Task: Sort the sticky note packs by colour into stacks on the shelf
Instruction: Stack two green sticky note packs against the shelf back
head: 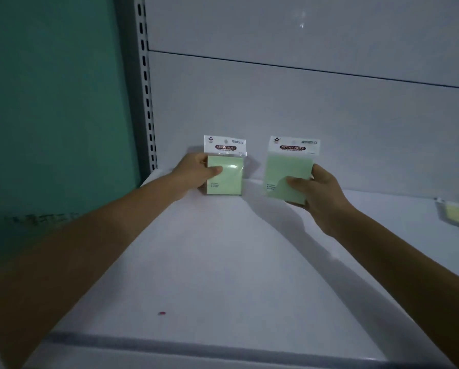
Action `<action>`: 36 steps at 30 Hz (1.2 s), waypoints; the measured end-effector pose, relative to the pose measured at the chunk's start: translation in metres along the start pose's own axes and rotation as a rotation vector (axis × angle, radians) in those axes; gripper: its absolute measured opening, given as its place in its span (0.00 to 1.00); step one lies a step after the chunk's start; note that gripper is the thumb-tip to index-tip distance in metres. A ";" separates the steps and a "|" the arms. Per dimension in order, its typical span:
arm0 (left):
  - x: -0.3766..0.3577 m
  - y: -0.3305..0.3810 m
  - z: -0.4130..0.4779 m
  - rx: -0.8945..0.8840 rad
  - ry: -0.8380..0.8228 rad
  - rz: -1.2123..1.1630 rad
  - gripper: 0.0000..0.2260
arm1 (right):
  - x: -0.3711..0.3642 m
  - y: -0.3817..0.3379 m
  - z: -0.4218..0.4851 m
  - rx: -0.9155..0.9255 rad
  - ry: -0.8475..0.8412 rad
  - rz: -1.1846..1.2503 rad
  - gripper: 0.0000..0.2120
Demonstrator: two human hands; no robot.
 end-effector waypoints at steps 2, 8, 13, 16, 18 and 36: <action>0.000 -0.001 0.016 -0.063 -0.052 0.261 0.13 | -0.004 0.002 -0.003 -0.002 0.033 -0.010 0.16; 0.010 -0.016 0.038 -0.109 0.121 0.335 0.15 | -0.033 0.008 0.003 0.016 0.056 -0.165 0.16; 0.012 -0.028 0.048 -0.148 0.106 -0.063 0.11 | -0.071 0.020 0.038 0.018 -0.090 -0.283 0.17; 0.013 -0.025 0.047 -0.196 0.135 -0.020 0.04 | -0.082 0.020 0.060 0.139 -0.057 -0.758 0.13; 0.014 -0.023 0.047 -0.208 0.154 0.006 0.05 | -0.077 0.022 0.070 0.170 0.063 -0.918 0.14; 0.016 -0.015 0.042 -0.141 -0.005 0.078 0.35 | -0.054 0.037 0.092 0.168 0.100 -0.673 0.14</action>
Point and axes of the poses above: each hand's wrist, its own z-axis towards the middle knuckle, its own x-axis out of the back of the hand, y = z × x, the point moved 7 cm from there along z, towards the middle knuckle, and after that the axes turned 6 degrees about -y, right-handed, at the moved point
